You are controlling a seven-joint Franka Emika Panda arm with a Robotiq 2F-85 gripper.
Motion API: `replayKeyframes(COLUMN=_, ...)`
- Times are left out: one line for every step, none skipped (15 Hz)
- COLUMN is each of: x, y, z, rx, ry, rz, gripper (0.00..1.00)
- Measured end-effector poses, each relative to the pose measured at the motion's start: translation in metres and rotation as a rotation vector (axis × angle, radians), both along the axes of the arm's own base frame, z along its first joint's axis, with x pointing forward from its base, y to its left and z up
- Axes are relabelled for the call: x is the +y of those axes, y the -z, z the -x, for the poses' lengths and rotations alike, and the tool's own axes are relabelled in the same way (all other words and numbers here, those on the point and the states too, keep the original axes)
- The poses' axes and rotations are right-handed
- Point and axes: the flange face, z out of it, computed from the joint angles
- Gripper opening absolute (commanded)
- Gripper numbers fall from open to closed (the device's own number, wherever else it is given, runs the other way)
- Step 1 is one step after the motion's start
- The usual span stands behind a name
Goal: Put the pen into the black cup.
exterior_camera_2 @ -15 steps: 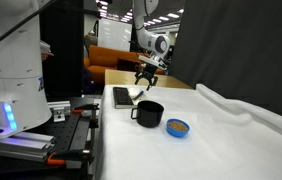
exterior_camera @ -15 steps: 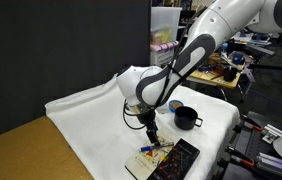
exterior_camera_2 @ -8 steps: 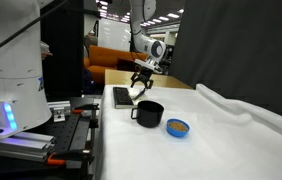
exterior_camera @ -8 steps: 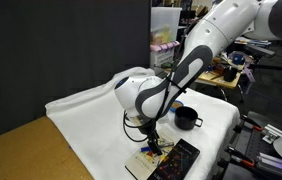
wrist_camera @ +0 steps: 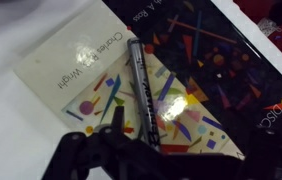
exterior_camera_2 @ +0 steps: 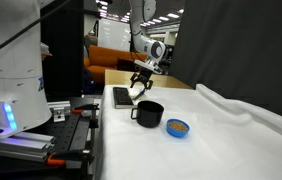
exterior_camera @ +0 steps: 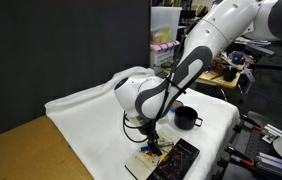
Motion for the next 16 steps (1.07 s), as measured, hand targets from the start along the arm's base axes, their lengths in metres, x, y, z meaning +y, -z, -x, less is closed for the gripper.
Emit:
replayKeyframes(x=0.0, y=0.0005, z=0.0002, rx=0.001, ry=0.0, rz=0.0, gripper=1.0)
replayKeyframes(x=-0.0001, y=0.0008, z=0.0003, rx=0.001, ry=0.0, rz=0.001, gripper=1.0)
replayKeyframes(x=-0.0001, y=0.001, z=0.0003, rx=0.002, ry=0.0, rz=0.001, gripper=1.0)
replayKeyframes(x=-0.0001, y=0.0011, z=0.0004, rx=0.002, ry=0.0, rz=0.001, gripper=1.0)
replayKeyframes(x=-0.0002, y=0.0011, z=0.0003, rx=0.002, ry=0.0, rz=0.001, gripper=1.0)
replayKeyframes(x=-0.0003, y=0.0011, z=0.0002, rx=0.001, ry=0.0, rz=0.0, gripper=1.0)
replayKeyframes(x=-0.0004, y=0.0008, z=-0.0003, rx=0.001, ry=0.001, rz=0.0, gripper=1.0)
replayKeyframes(x=-0.0007, y=0.0006, z=-0.0008, rx=0.0, ry=0.002, rz=0.0, gripper=1.0)
replayKeyframes(x=-0.0007, y=0.0004, z=-0.0011, rx=0.0, ry=0.002, rz=-0.001, gripper=1.0)
replayKeyframes(x=-0.0007, y=0.0003, z=-0.0012, rx=0.0, ry=0.002, rz=-0.001, gripper=1.0)
replayKeyframes(x=-0.0006, y=0.0004, z=-0.001, rx=0.0, ry=0.002, rz=-0.001, gripper=1.0)
replayKeyframes(x=-0.0002, y=0.0005, z=-0.0007, rx=0.0, ry=0.001, rz=-0.001, gripper=1.0)
replayKeyframes(x=0.0, y=0.0005, z=-0.0005, rx=0.0, ry=0.001, rz=0.0, gripper=1.0)
replayKeyframes(x=-0.0002, y=0.0006, z=-0.0007, rx=-0.003, ry=0.002, rz=0.003, gripper=1.0)
replayKeyframes(x=-0.001, y=0.0008, z=-0.0011, rx=-0.007, ry=0.005, rz=0.009, gripper=1.0)
replayKeyframes(x=-0.0022, y=0.0012, z=-0.0019, rx=-0.012, ry=0.009, rz=0.017, gripper=1.0)
